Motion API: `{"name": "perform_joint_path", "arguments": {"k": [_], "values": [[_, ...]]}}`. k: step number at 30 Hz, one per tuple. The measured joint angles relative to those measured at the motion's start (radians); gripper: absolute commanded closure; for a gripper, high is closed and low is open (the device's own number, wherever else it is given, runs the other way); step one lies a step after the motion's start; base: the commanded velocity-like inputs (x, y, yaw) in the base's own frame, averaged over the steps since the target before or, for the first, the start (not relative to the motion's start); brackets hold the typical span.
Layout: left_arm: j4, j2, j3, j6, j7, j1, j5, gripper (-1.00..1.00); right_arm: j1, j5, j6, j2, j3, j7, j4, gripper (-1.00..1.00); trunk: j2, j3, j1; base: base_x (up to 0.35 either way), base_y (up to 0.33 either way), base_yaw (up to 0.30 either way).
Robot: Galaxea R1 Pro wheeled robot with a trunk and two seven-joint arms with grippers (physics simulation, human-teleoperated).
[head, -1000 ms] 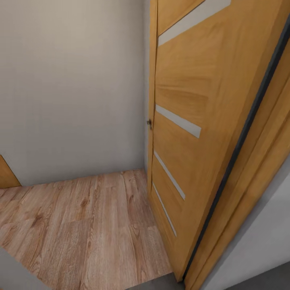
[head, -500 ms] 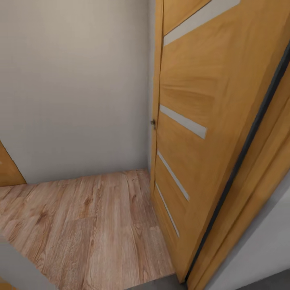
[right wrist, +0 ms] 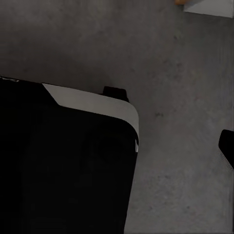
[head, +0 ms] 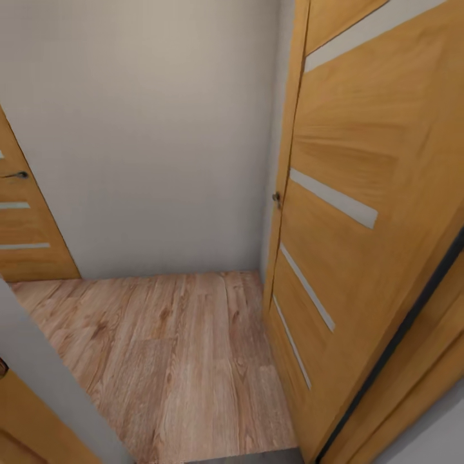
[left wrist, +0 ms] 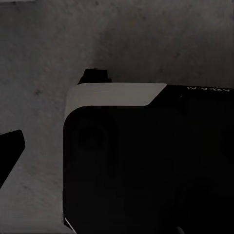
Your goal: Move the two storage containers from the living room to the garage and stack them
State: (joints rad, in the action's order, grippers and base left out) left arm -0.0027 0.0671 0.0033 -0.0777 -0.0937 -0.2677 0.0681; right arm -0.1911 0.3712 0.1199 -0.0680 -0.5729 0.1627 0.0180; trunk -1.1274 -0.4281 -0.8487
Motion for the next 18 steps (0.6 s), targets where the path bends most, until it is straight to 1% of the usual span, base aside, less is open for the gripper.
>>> {"name": "perform_joint_path", "arguments": {"k": [4, 6, 10, 18], "values": [[0.000, 0.000, 0.000, 0.000, 0.000, 0.000, 0.000, -1.00, 0.000, 0.000, 0.001, 0.001, 0.000, 0.000, 0.000, -1.00, 0.000, 0.000, 0.000, 0.041, 0.000, 0.285], [0.000, 0.000, 0.000, 0.000, 0.000, 0.000, 0.000, -1.00, 0.000, 0.000, 0.001, 0.001, 0.000, 0.000, 0.000, -1.00, 0.000, 0.000, 0.000, 0.110, 0.000, 0.190], [0.000, 0.000, 0.000, 0.000, 0.001, 0.000, 0.000, -1.00, 0.000, 0.000, 0.003, 0.002, 0.000, 0.000, 0.000, -1.00, 0.000, 0.000, 0.000, 0.215, 0.000, 0.056], [0.000, 0.000, 0.000, 0.000, 0.001, 0.000, 0.000, -1.00, 0.000, 0.000, 0.003, 0.003, 0.000, 0.000, -0.001, -1.00, 0.000, 0.000, 0.001, 0.294, 0.000, 0.006]]}}
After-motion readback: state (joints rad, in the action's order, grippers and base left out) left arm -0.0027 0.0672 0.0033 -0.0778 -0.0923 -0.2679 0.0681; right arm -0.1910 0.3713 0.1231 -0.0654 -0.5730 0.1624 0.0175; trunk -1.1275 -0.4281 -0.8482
